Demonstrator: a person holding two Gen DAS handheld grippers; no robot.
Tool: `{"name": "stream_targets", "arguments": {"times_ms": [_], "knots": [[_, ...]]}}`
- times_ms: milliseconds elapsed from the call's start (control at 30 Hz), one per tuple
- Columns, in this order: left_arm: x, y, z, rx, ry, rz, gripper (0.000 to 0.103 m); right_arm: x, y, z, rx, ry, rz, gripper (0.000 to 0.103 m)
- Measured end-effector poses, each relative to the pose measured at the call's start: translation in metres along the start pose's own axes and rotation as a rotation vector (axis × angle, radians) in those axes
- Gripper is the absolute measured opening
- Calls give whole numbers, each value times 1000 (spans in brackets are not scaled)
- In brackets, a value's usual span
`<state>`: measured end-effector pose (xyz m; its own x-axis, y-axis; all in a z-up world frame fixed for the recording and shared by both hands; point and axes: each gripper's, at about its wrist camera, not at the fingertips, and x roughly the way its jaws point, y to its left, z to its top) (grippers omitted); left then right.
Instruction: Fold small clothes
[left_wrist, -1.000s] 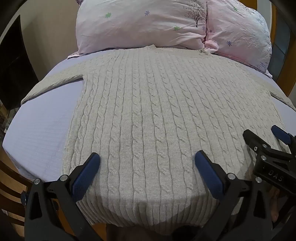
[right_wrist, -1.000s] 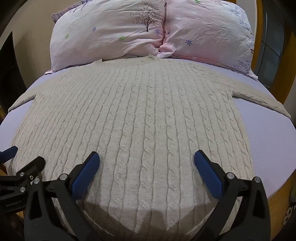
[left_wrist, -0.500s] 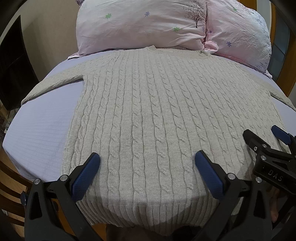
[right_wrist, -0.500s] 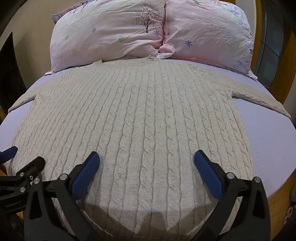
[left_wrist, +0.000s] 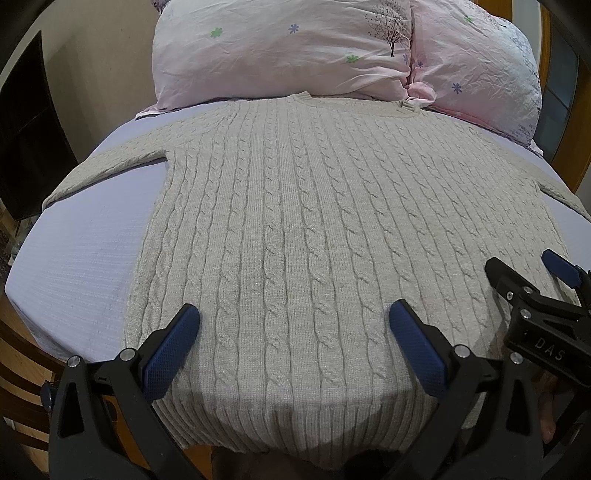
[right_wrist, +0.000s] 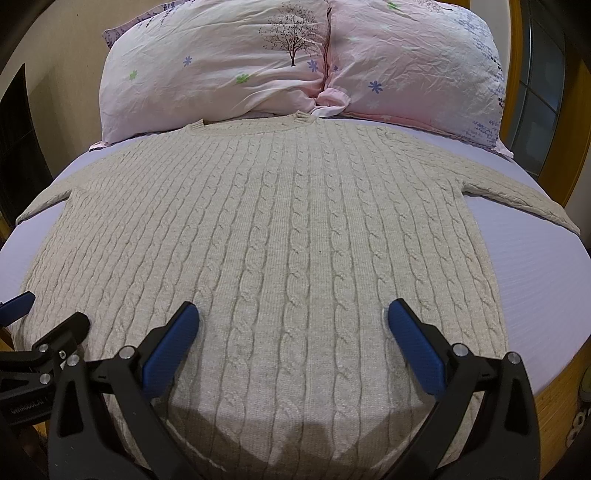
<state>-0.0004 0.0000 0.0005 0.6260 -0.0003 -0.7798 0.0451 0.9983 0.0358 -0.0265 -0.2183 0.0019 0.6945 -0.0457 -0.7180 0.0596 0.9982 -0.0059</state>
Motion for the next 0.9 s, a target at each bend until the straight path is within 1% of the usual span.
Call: {"name": "stream_targets", "arguments": {"times_ms": [900], "knots": [[0, 0, 0, 0, -5, 1, 102, -3, -3, 2, 2, -2, -2, 101]]}}
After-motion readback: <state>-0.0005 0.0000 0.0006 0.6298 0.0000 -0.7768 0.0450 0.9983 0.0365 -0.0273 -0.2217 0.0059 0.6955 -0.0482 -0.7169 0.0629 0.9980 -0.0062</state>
